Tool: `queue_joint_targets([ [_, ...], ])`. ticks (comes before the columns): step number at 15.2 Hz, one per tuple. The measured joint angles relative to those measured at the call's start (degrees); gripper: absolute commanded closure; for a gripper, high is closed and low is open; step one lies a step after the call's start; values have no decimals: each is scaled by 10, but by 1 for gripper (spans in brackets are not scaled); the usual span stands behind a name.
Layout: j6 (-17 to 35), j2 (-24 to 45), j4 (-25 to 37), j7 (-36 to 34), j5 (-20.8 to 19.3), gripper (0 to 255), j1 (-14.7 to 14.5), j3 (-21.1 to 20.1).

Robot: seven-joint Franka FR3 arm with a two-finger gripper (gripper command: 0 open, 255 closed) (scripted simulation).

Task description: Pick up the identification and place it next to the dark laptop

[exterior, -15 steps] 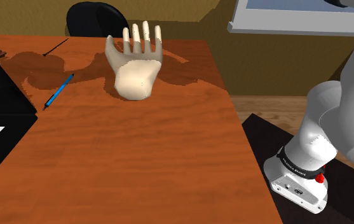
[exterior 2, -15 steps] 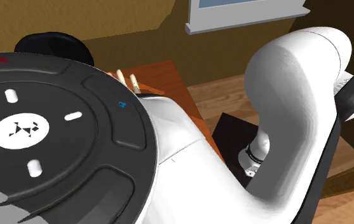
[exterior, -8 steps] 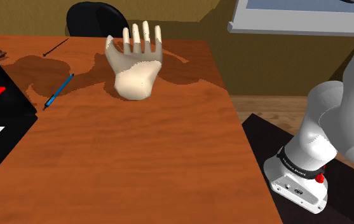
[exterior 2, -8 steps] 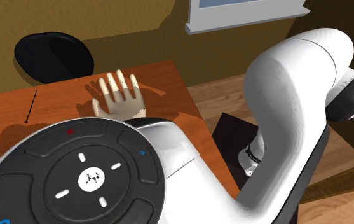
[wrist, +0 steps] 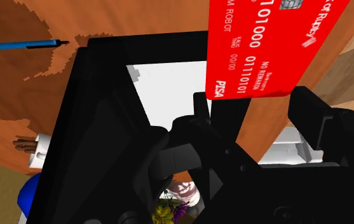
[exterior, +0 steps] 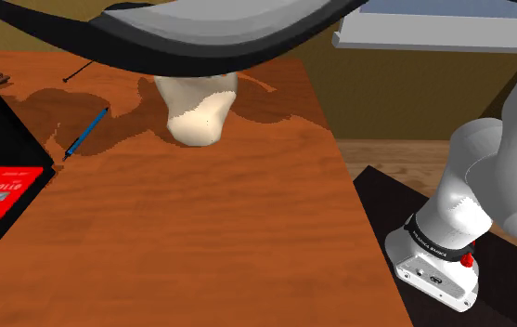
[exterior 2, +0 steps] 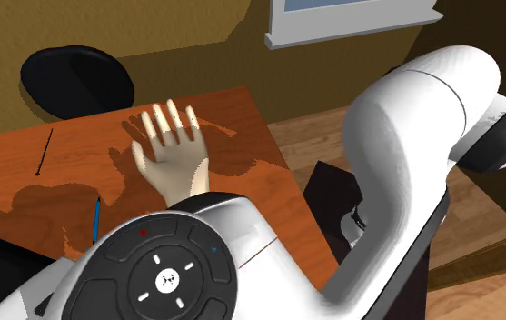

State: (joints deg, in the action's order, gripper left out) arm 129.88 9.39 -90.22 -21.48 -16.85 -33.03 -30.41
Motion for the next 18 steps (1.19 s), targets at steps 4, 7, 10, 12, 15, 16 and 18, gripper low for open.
queue_joint_targets([
  [4,31,-4,-35,-6,-2,255,3,2],
  [7,51,-2,-54,-13,-8,255,3,3],
  [10,74,-2,-77,-20,-14,255,3,5],
  [12,88,2,-88,-25,-20,255,3,7],
  [15,109,5,-106,-32,-27,255,3,9],
  [16,114,7,-111,-36,-31,255,3,10],
  [18,127,11,-121,-45,-39,255,0,12],
])
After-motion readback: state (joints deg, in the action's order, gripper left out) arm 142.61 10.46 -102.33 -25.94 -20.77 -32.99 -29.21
